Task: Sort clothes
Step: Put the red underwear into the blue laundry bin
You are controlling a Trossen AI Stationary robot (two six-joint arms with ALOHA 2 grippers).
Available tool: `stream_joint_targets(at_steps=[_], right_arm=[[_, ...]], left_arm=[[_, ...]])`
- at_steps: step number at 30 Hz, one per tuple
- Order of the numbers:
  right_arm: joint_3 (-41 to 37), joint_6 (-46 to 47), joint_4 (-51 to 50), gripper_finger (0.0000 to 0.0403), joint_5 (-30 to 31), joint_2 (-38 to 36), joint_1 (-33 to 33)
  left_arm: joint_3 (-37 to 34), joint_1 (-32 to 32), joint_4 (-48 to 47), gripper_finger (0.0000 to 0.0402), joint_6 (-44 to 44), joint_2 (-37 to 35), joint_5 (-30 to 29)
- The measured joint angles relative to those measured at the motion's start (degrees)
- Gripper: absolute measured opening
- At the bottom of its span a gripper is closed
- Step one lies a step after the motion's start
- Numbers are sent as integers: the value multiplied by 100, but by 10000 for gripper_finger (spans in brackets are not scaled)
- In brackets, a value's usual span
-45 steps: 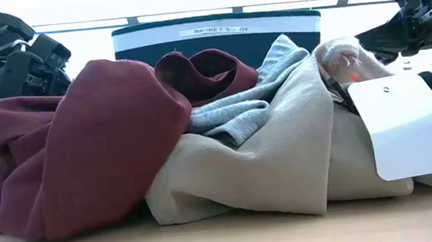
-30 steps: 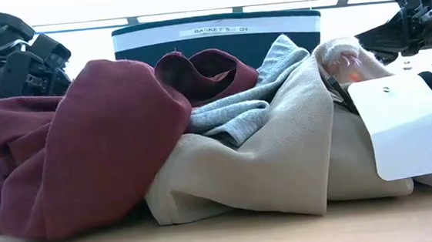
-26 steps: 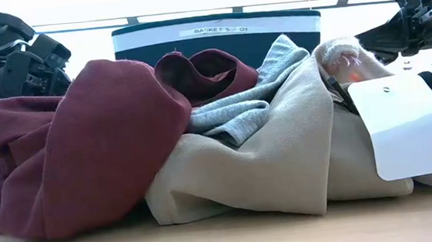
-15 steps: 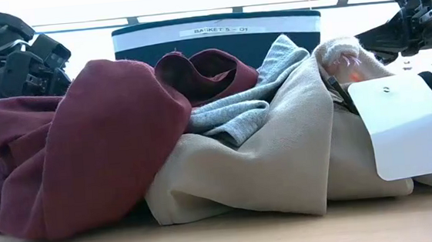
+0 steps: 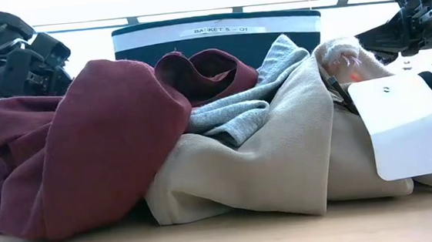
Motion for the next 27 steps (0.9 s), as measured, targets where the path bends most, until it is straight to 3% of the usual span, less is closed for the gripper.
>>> stream_joint_targets(at_steps=[8,19,23,27], right_arm=[[0,0,0,0,-1,0,0],[0,0,0,0,-1,1,1],[1,0,0,0,0,1,1],[1,0,0,0,-1,1,1]], left_arm=[[0,0,673,50,-1725,31,-9],[101,-9,1654,50,-2482,106,-33],[779,-13,986,50,-2280,176,185],[1864,-54,-579,58,-1833,467,461]])
